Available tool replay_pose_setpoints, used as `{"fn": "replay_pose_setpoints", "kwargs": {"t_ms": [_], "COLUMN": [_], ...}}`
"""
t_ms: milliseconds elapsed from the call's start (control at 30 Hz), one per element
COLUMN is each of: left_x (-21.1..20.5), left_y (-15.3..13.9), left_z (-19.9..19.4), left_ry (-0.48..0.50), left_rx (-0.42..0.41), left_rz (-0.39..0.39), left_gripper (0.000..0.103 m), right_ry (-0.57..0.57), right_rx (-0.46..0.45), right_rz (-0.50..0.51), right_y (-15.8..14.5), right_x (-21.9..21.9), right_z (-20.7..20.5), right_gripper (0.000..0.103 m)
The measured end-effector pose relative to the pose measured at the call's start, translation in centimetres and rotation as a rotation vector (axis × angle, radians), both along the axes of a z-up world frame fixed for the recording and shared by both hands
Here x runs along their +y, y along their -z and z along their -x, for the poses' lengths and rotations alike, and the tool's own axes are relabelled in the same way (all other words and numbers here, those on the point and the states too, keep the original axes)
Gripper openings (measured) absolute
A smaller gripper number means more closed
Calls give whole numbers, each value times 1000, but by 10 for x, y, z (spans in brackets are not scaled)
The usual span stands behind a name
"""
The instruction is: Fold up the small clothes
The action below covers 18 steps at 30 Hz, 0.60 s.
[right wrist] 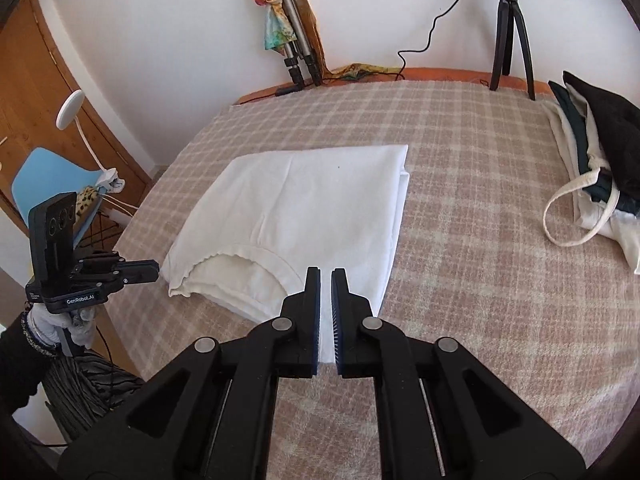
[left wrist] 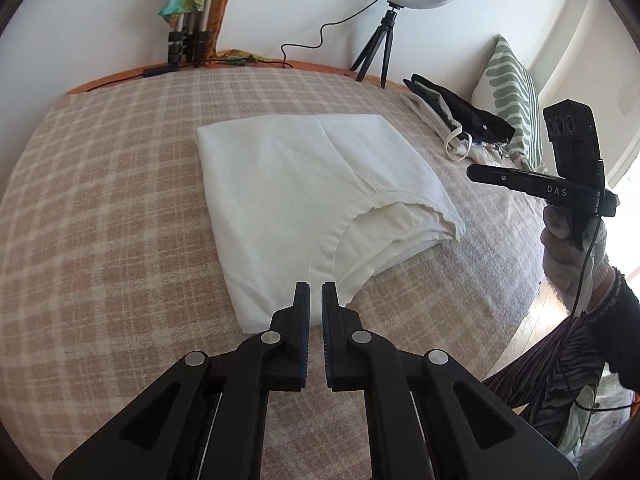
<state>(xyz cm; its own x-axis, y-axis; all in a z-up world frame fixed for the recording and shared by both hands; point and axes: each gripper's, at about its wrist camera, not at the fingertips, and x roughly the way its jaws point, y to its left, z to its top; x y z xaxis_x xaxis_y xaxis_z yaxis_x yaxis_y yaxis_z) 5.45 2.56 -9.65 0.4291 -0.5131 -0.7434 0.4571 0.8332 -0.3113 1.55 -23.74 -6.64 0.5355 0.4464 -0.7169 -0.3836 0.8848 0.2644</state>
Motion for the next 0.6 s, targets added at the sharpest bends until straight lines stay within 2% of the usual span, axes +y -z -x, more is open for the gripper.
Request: {"fn": "replay_pose_setpoints", "kwargs": {"t_ms": [133,200,300,400,500,600], "left_x": [-7,-11,-21,-25,-34,-50], "left_y": [-3,1,-2,-15,-9,3], "left_z": [-20,-34,-59,-92,-131,-152], "left_ry": [-55,-85,-104,-137,-145,-128], "left_rx": [-16,1,8,-50,-11,-23], "left_rz": [21,20,12,4,33,16], "left_gripper": [5,5,5,5,11,11], "right_ry": [18,-16,-73,-106,-122,-136], "right_rx": [-19,1,2,17,40,52], "right_rz": [-13,-26,25,45,78,109], "right_y": [-9,-9,-6,4,18,31], "right_x": [11,23,50,72,90,102], "right_z": [-43,-66,-91,-110,-124,-133], "right_gripper": [6,6,6,6,6,6]}}
